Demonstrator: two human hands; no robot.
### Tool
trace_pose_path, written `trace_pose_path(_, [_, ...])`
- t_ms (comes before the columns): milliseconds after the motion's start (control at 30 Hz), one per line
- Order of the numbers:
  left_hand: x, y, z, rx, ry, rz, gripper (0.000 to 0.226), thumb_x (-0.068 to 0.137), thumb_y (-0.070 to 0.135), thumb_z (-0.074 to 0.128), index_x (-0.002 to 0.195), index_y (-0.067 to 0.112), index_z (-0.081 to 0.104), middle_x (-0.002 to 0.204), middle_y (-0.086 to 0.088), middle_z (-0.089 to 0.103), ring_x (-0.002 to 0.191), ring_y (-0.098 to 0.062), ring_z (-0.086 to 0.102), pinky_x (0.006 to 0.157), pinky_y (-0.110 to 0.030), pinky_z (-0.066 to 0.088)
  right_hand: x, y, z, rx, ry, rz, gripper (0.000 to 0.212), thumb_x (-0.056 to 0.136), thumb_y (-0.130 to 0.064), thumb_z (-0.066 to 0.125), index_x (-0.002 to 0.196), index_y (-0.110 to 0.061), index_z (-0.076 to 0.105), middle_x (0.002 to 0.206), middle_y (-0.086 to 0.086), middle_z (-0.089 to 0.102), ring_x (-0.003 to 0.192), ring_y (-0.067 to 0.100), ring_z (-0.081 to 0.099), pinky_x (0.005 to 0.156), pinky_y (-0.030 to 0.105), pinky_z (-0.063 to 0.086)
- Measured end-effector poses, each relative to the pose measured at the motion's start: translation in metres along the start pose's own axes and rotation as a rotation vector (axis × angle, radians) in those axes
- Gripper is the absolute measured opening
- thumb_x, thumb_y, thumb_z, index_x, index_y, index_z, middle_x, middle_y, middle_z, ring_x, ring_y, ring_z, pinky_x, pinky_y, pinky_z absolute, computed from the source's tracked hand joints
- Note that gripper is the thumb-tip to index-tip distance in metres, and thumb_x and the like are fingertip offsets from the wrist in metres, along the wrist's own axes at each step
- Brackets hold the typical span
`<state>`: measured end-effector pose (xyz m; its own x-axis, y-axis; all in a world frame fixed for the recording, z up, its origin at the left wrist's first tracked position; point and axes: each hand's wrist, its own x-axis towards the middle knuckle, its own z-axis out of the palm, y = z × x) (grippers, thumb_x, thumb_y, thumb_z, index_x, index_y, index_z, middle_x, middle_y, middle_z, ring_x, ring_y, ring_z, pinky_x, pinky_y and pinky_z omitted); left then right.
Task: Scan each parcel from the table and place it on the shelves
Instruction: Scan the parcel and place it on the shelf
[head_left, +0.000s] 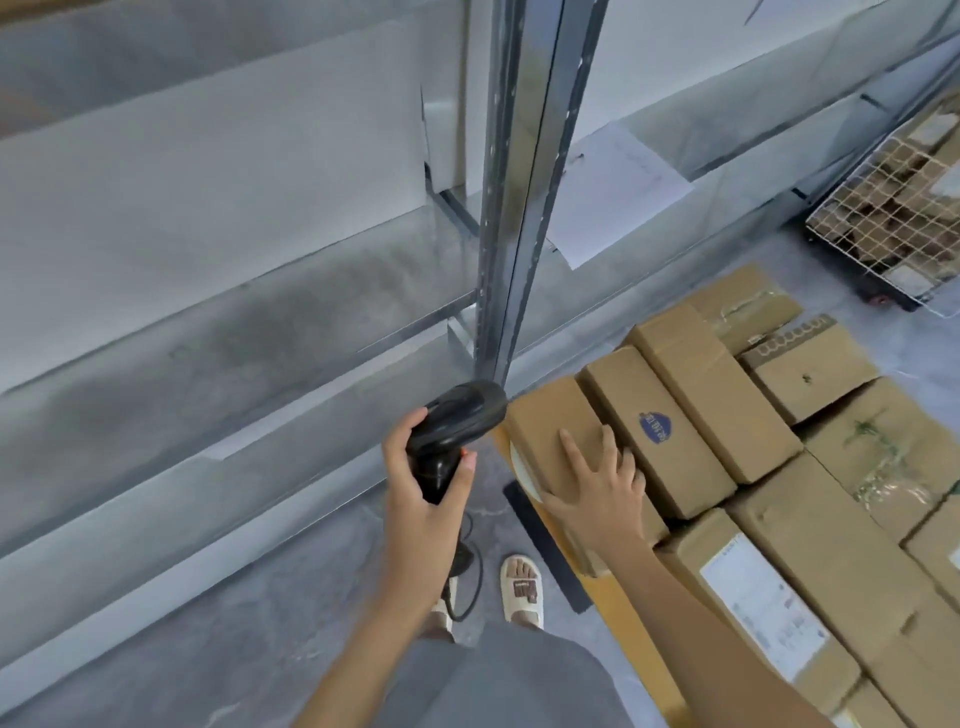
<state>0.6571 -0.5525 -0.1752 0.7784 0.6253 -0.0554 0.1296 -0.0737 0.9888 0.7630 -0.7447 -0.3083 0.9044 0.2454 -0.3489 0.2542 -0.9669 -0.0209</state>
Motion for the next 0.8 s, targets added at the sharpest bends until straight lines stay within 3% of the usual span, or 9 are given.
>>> trace_pose_path(100, [-0.013, -0.002, 0.006, -0.007, 0.088, -0.046, 0.064, 0.094, 0.018, 0.073, 0.126, 0.063, 0.042, 0.125, 0.029, 0.058, 0.118, -0.012, 0.064, 0.093, -0.008, 0.045, 0.000, 0.001, 0.007, -0.001, 0.025, -0.008, 0.089, 0.084, -0.085, 0.036, 0.159, -0.047, 0.005, 0.167, 0.017, 0.004, 0.141, 0.045, 0.028, 0.111, 0.057, 0.031])
trace_pose_path(200, [-0.029, 0.001, 0.012, 0.000, 0.203, -0.069, 0.066, 0.093, 0.018, 0.072, 0.123, 0.066, 0.041, 0.122, 0.041, 0.054, 0.116, 0.005, 0.059, 0.090, -0.003, 0.042, -0.001, 0.003, 0.016, -0.003, 0.103, -0.036, 0.092, 0.082, -0.080, 0.050, 0.159, -0.041, 0.018, 0.165, 0.022, 0.016, 0.131, 0.049, 0.039, 0.101, 0.058, 0.037])
trace_pose_path(267, [-0.041, 0.002, 0.010, 0.003, 0.281, -0.045, 0.070, 0.093, 0.012, 0.072, 0.122, 0.068, 0.041, 0.121, 0.044, 0.052, 0.114, 0.012, 0.056, 0.089, -0.001, 0.041, 0.001, 0.006, 0.018, -0.016, 0.094, -0.042, 0.094, 0.083, -0.079, 0.049, 0.160, -0.041, 0.011, 0.166, 0.022, 0.011, 0.131, 0.048, 0.036, 0.102, 0.058, 0.035])
trace_pose_path(400, [-0.061, 0.000, -0.008, -0.010, 0.377, -0.079, 0.070, 0.091, 0.012, 0.073, 0.121, 0.068, 0.042, 0.119, 0.041, 0.056, 0.111, 0.008, 0.059, 0.086, -0.002, 0.042, -0.006, -0.001, 0.006, 0.111, -0.004, -0.022, 0.090, 0.085, -0.075, 0.050, 0.158, -0.046, 0.008, 0.167, 0.015, 0.006, 0.136, 0.043, 0.031, 0.109, 0.055, 0.030])
trace_pose_path(467, [-0.063, 0.002, -0.024, -0.027, 0.443, -0.084, 0.067, 0.089, 0.018, 0.075, 0.121, 0.068, 0.042, 0.117, 0.039, 0.057, 0.111, 0.006, 0.060, 0.083, -0.002, 0.043, -0.021, -0.020, -0.008, 0.353, -0.079, -0.007, 0.087, 0.085, -0.072, 0.052, 0.154, -0.054, 0.004, 0.168, 0.008, 0.004, 0.142, 0.040, 0.025, 0.115, 0.055, 0.024])
trace_pose_path(533, [-0.062, 0.005, -0.043, -0.053, 0.496, -0.062, 0.061, 0.086, 0.029, 0.074, 0.123, 0.066, 0.042, 0.123, 0.027, 0.061, 0.111, -0.001, 0.063, 0.083, -0.005, 0.046, -0.043, -0.048, -0.024, 0.684, -0.084, -0.032, 0.088, 0.078, -0.069, 0.058, 0.152, -0.058, 0.011, 0.167, 0.001, 0.008, 0.146, 0.034, 0.023, 0.117, 0.055, 0.023])
trace_pose_path(633, [-0.059, 0.012, -0.076, -0.087, 0.509, -0.003, 0.058, 0.085, 0.032, 0.073, 0.128, 0.056, 0.043, 0.130, 0.009, 0.063, 0.112, -0.021, 0.069, 0.097, -0.029, 0.050, -0.078, -0.098, -0.066, 1.225, -0.140, -0.134, 0.088, 0.071, -0.059, 0.070, 0.150, -0.053, 0.032, 0.162, -0.006, 0.027, 0.146, 0.021, 0.031, 0.118, 0.052, 0.031])
trace_pose_path(700, [-0.060, 0.019, -0.100, -0.122, 0.530, 0.046, 0.057, 0.091, 0.016, 0.071, 0.127, 0.051, 0.045, 0.129, 0.011, 0.063, 0.105, -0.026, 0.073, 0.101, -0.043, 0.052, -0.092, -0.128, -0.102, 1.506, -0.247, -0.218, 0.087, 0.064, -0.055, 0.076, 0.144, -0.046, 0.043, 0.149, -0.004, 0.049, 0.134, 0.018, 0.051, 0.106, 0.043, 0.049])
trace_pose_path(800, [-0.066, 0.028, -0.130, -0.315, 0.577, 0.063, 0.056, 0.092, 0.009, 0.069, 0.123, 0.051, 0.048, 0.128, -0.003, 0.067, 0.101, -0.031, 0.075, 0.093, -0.039, 0.059, -0.097, -0.166, -0.149, 1.758, -0.491, -0.295, 0.090, 0.060, -0.044, 0.078, 0.142, -0.020, 0.052, 0.130, 0.012, 0.066, 0.109, 0.030, 0.068, 0.082, 0.041, 0.060])
